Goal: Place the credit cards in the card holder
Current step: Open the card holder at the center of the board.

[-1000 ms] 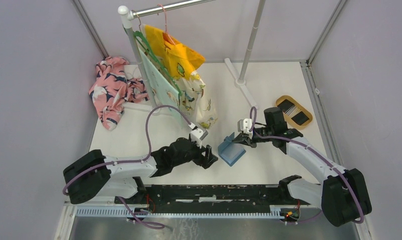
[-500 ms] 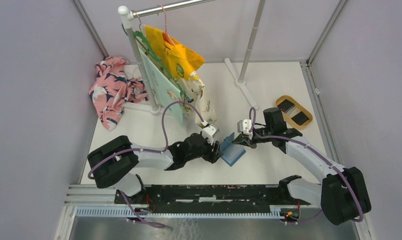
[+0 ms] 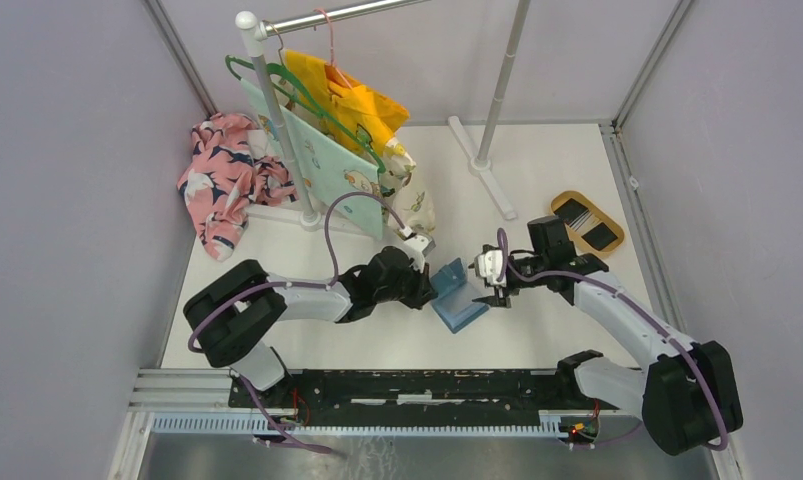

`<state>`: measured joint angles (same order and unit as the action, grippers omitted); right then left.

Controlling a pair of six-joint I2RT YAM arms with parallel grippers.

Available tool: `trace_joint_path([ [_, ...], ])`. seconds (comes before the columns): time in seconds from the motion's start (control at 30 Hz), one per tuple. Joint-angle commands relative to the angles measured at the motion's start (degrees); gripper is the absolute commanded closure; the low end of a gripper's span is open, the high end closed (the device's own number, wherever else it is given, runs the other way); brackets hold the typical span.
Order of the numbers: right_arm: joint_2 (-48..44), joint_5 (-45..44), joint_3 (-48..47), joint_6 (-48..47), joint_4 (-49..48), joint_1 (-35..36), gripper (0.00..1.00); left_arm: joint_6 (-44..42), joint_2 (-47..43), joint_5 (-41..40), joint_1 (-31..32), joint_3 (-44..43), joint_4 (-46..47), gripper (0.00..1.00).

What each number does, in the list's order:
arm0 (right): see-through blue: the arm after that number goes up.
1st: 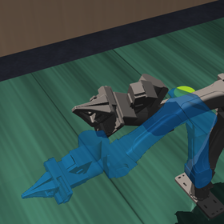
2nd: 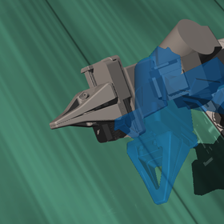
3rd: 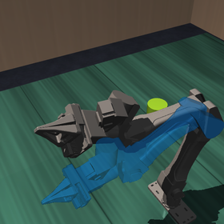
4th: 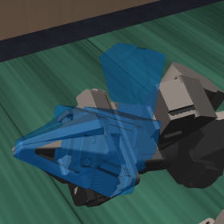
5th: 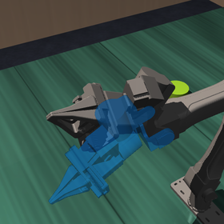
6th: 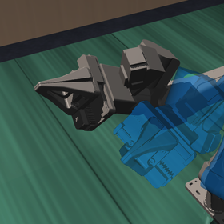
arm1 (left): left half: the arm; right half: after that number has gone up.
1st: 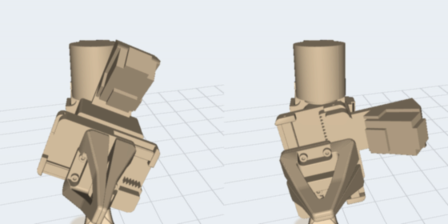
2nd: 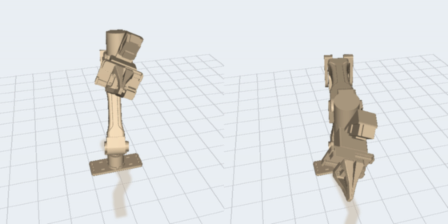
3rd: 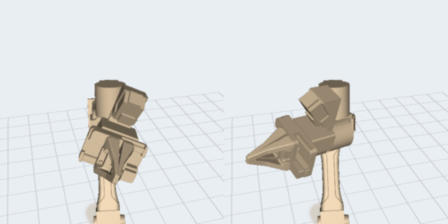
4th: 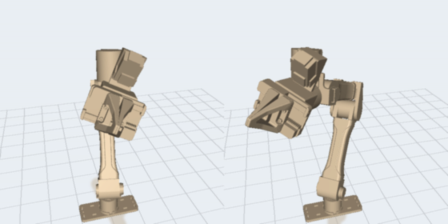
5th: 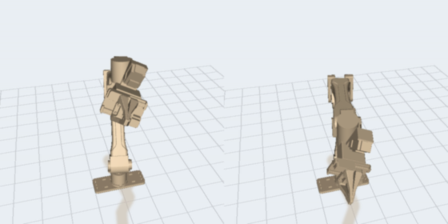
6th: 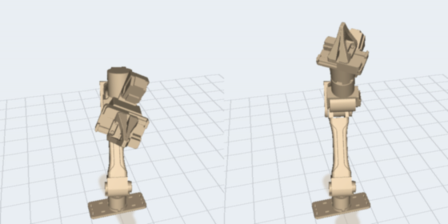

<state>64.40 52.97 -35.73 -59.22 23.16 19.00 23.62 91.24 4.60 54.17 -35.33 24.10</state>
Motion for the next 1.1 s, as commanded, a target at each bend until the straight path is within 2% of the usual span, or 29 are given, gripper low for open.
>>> trace_joint_path([
  [0.0, -3.68, 5.22, 2.23, -21.24, 9.97, -0.18, 0.22, 7.55, -0.51, 9.54, -1.41, -1.44, -6.94, 0.98],
  [0.07, -3.87, 7.43, 4.2, -28.08, 11.81, -0.14, 0.18, 9.04, -0.31, 10.59, -1.44, -1.21, -8.01, 0.98],
  [0.13, -3.21, 8.4, 5.34, -29.98, 11.85, 0.11, 0.17, 9.33, 0.0, 11.14, -1.44, -0.51, -7.75, 0.98],
  [0.2, -1.92, 7.76, 5.86, -26.76, 9.47, 1.24, 0.19, 9.19, 0.57, 11.05, -1.47, -0.12, -7.49, 0.98],
  [0.37, 2.1, -0.14, 6.1, -19.87, 3.93, 7.26, 0.22, 8.84, 3.73, 11.88, -1.99, -0.99, -7.75, 0.98],
  [0.6, 4.48, -4.36, 5.75, -13.38, 0.22, 9.47, 0.2, 7.82, 8.29, 14.34, -2.73, -2.47, -6.7, 0.98],
  [0.83, 6.0, -5.27, 4.99, -11.72, 0.42, 10.1, 0.2, 7.07, 8.28, 14.82, -2.76, -2.89, -6.94, 0.98],
  [1.07, 5.51, -1.3, 4.35, -11.89, 2.21, 10.76, 0.13, 6.63, 8.73, 15.26, -2.8, -3.19, -6.96, 0.98],
])
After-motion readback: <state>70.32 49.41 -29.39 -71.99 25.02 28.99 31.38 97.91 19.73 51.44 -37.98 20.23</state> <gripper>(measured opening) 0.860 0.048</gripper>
